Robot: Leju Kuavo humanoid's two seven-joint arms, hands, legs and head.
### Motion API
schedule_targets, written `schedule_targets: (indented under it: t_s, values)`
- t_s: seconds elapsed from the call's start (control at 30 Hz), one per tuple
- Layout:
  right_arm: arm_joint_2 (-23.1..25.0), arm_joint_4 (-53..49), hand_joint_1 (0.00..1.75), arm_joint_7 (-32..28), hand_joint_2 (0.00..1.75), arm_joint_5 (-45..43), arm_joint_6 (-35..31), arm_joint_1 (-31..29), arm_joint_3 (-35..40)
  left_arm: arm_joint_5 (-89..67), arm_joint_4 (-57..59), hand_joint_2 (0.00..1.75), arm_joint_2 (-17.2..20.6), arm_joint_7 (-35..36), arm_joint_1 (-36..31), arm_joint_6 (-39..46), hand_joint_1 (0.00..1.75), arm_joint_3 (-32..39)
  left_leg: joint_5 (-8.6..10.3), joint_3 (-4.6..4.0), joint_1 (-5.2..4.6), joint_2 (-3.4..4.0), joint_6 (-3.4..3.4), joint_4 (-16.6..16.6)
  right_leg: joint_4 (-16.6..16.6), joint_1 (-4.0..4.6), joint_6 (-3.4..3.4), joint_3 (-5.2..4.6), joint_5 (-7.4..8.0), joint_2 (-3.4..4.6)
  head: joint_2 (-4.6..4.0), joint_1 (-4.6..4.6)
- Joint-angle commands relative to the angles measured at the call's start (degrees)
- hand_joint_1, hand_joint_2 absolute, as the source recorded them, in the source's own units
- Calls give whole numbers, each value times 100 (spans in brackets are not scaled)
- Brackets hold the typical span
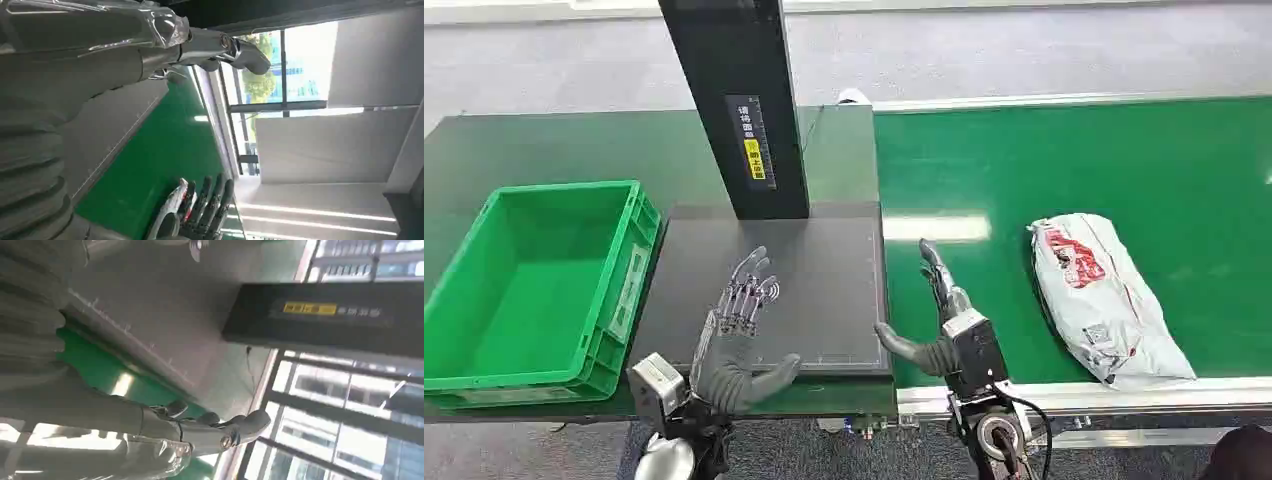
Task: Moved the parcel from conveyor to table for the left to box.
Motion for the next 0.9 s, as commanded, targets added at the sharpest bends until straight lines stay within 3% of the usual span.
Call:
schedule_targets:
  t_s: [0.03,0.13,0.23,0.27,0.4,0.47,0.5,0.57,0.7,0.9]
  values:
    - [-383,276,0,292,175,672,-558,-262,-533,-41,223,175,-36,52,-46,-20,0,19,3,5,5,-15,18,-6,-17,10,-20,16,5,-18,0,0]
    - [-470,166,0,586,175,1474,-1037,-241,-693,-38,89,175,11,54,53,-17,0,29,3,5,7,-10,19,-7,-19,13,-25,15,6,-14,0,0]
    - [-745,292,0,720,175,1683,-1061,-179,-799,3,-52,175,58,34,242,44,0,106,0,6,0,-8,11,-5,-9,3,-14,11,0,-10,0,0]
    - [-787,356,0,646,175,1896,-1375,-175,-861,3,-145,175,62,37,346,42,0,138,1,8,3,-11,15,-9,-16,8,-20,17,2,-14,0,0]
    - [-853,201,0,572,175,1752,-1247,178,-921,-6,-235,175,132,-29,464,36,0,130,-3,11,2,-9,12,-7,-13,5,-14,19,-2,-11,0,0]
    - [-731,9,0,255,175,909,-776,302,-1083,14,-127,175,166,-47,431,52,0,138,1,15,8,-21,21,-16,-28,15,-29,29,1,-25,0,0]
    - [-729,-4,0,248,175,889,-772,306,-1084,16,-109,175,165,-55,429,59,0,140,-1,5,2,-14,9,-5,-8,5,-13,12,-3,-15,0,2]
    - [-796,92,0,456,175,1281,-987,221,-987,23,-169,175,164,-106,472,61,0,126,-2,3,2,-11,12,-5,-8,6,-19,9,-2,-12,0,2]
    - [-875,551,0,1028,175,2649,-2136,-35,-1103,29,-432,175,173,-34,608,180,0,191,-1,5,8,0,18,-6,-17,14,-25,11,6,-5,0,0]
    - [-910,1083,0,1103,175,2925,-2319,-287,-1623,69,-402,175,257,-30,583,214,0,191,-1,8,2,-1,12,-7,-11,5,-14,14,3,-3,0,2]
